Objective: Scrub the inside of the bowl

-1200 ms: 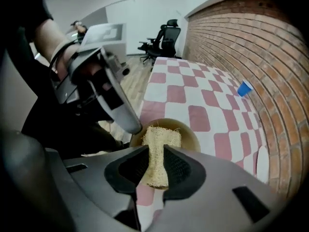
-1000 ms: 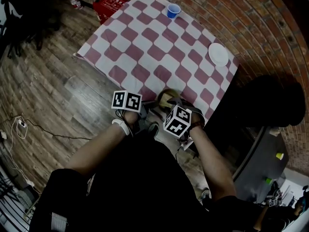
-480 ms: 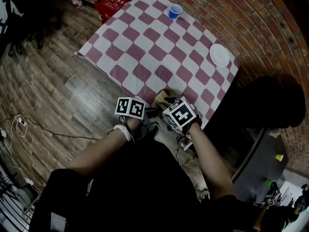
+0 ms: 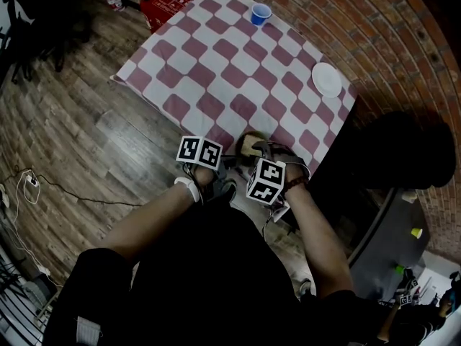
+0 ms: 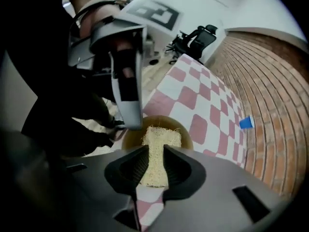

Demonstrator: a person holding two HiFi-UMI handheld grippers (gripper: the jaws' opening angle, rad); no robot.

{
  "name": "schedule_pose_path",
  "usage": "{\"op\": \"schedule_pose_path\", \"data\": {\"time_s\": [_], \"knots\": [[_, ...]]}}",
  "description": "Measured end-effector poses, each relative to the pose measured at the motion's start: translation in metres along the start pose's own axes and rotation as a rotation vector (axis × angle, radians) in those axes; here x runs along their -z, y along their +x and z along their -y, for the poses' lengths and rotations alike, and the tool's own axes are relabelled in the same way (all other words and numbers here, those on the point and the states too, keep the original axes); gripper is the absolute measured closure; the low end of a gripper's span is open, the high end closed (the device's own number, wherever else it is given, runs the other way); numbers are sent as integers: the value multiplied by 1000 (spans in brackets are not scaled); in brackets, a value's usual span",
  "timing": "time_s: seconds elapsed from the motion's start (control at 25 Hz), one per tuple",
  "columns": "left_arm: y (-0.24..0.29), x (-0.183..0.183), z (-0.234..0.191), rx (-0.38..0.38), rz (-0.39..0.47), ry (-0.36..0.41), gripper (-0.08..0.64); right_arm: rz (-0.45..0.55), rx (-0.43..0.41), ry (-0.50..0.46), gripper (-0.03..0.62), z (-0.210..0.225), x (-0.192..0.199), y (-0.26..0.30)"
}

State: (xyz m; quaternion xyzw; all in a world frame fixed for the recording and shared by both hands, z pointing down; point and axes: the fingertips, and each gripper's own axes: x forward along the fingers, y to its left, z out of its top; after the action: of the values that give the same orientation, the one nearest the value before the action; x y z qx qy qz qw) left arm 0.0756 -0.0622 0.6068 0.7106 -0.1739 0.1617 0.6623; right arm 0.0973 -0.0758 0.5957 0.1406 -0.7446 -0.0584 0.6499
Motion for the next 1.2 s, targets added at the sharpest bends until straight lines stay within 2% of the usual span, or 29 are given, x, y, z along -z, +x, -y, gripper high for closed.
{"op": "schedule_pose_path", "data": {"time_s": [0.12,0.2,0.24,0.32,0.48,0.56,0.64,0.76,0.96,1.04,1.12,1.2], "knots": [[-6,-7,2,-6,-7,17,511,-31,32,-80,489,-4,4,1],[-11,-12,3,7,-8,15,512,-31,37,-72,489,-6,4,1],[-14,-14,3,14,-2,13,512,-20,30,-38,489,-6,4,2],[-19,-19,1,18,17,13,512,26,-2,103,489,-5,-1,1],[-20,-12,1,21,28,10,509,122,-91,460,489,6,-11,-2],[-14,-4,3,26,13,10,509,142,-128,565,489,8,-14,0],[-7,2,4,26,-3,12,509,141,-150,590,489,7,-15,2],[-3,3,4,25,-1,-10,509,98,-130,488,489,2,-12,4],[-8,-7,2,15,21,-14,511,-38,12,97,489,1,3,7],[-8,-9,2,12,22,-12,512,-63,62,-6,489,3,6,7],[-8,-10,2,12,20,-14,512,-47,85,-12,489,6,5,7],[-8,-10,1,14,17,-19,512,0,88,49,489,10,-1,4]]}}
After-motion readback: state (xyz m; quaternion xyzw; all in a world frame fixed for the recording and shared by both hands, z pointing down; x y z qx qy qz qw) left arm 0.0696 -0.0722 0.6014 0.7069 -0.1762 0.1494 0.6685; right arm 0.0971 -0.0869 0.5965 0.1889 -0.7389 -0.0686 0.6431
